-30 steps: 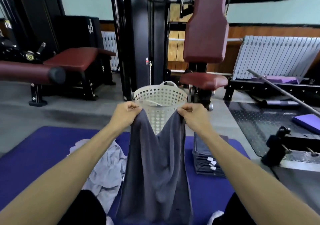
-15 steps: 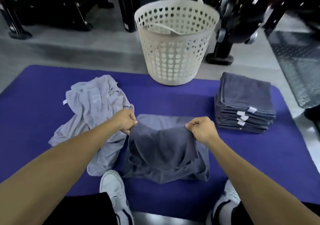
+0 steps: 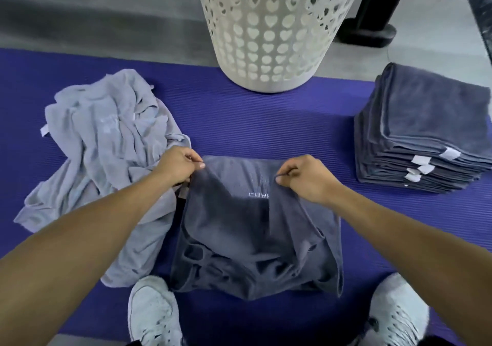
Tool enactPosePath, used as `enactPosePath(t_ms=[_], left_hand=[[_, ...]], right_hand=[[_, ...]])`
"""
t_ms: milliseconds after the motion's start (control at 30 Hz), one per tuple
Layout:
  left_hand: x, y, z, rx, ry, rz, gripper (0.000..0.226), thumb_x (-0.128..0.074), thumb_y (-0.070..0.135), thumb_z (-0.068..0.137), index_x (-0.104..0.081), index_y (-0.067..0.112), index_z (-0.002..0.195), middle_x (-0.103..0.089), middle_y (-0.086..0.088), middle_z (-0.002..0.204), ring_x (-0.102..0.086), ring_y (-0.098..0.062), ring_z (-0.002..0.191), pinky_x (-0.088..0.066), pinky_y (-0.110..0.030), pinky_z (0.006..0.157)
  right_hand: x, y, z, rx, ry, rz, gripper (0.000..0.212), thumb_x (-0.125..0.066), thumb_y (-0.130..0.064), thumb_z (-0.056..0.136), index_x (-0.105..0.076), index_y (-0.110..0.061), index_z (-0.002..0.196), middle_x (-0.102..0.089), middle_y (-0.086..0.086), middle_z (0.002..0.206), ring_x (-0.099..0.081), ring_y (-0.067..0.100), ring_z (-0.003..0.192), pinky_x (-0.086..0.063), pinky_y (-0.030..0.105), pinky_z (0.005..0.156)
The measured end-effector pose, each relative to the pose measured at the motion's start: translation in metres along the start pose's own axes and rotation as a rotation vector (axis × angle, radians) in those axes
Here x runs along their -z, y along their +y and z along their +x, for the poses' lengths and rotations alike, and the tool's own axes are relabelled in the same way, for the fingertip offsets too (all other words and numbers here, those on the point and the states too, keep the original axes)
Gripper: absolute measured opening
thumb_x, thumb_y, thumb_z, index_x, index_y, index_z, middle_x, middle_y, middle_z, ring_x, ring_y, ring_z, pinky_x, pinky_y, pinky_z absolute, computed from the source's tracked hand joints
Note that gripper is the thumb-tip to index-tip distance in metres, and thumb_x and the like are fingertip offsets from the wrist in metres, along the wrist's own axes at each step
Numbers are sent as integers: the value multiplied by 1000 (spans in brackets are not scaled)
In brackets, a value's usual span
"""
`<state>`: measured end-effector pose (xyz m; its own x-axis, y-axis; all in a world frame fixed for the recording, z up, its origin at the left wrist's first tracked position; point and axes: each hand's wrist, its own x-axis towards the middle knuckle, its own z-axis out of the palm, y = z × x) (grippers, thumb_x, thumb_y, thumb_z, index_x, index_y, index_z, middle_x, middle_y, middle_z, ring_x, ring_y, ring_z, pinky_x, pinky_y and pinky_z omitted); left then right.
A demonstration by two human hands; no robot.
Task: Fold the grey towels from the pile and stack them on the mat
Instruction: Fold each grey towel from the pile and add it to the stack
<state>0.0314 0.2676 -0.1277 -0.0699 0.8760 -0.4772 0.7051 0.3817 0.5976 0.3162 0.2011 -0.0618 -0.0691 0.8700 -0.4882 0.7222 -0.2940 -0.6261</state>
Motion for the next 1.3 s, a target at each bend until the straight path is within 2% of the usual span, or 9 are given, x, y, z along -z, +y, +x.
enactPosePath(t_ms=[67,167,333,500,667,800,1000,1167,1300], left_hand=[[-4,-4,21,12,40,-58,4,-75,12,86,-71,12,86,-62,-4,69,-55,-15,52,-46,-18,44],[-10,-12,47,27,83,-106,5,-77,13,84,-73,14,88,-63,-1,68,-56,-12,51,-52,-19,52],[-21,-34,64,81,105,-186,21,-81,13,80,-70,27,70,-66,2,64,-58,-10,56,-56,-28,71],[-35,-38,61,47,105,-260,6,-81,16,79,-78,17,84,-72,3,77,-61,-4,66,-46,-17,75],[-43,-38,62,18,209,-226,9,-78,16,82,-79,11,89,-73,1,83,-67,-11,80,-50,-19,81],[-51,-39,60,-17,245,-189,8,-75,16,85,-77,11,89,-69,5,78,-65,-10,77,-43,-7,69],[-43,-48,53,-71,192,-301,5,-77,9,82,-74,13,81,-68,3,73,-62,-6,68,-46,-7,66],[-38,-54,55,-69,82,-235,9,-80,14,81,-73,20,79,-68,4,73,-61,-8,67,-51,-23,69],[-39,-52,61,-100,92,-254,14,-80,15,80,-72,26,75,-72,2,75,-66,-12,73,-52,-25,73]], right_hand=[[-5,5,9,-20,56,129,8,-68,-21,93,-73,-17,89,-72,-1,78,-64,9,69,-53,23,64],[-20,13,19,-65,118,269,8,-69,-22,92,-73,-21,86,-72,-5,71,-63,2,61,-54,23,63],[-45,15,34,-126,109,343,5,-70,-24,92,-73,-22,93,-75,-5,82,-71,12,77,-61,33,76],[-65,6,41,-140,107,323,4,-68,-24,93,-71,-25,91,-73,-6,85,-67,6,77,-53,20,70],[-76,0,43,-118,92,304,3,-68,-23,93,-71,-23,92,-68,-13,69,-58,-8,54,-42,7,53],[-74,2,39,-106,103,310,7,-68,-22,93,-71,-27,88,-71,-11,72,-61,-7,58,-44,8,55],[-66,11,32,-126,131,324,6,-68,-23,93,-73,-25,91,-74,-9,75,-69,10,71,-58,23,67],[-68,14,29,-132,124,334,9,-67,-23,94,-71,-28,87,-74,-10,75,-68,5,69,-55,17,62],[-73,11,32,-135,120,348,8,-67,-23,94,-71,-27,88,-74,-11,74,-68,2,68,-51,16,61]])
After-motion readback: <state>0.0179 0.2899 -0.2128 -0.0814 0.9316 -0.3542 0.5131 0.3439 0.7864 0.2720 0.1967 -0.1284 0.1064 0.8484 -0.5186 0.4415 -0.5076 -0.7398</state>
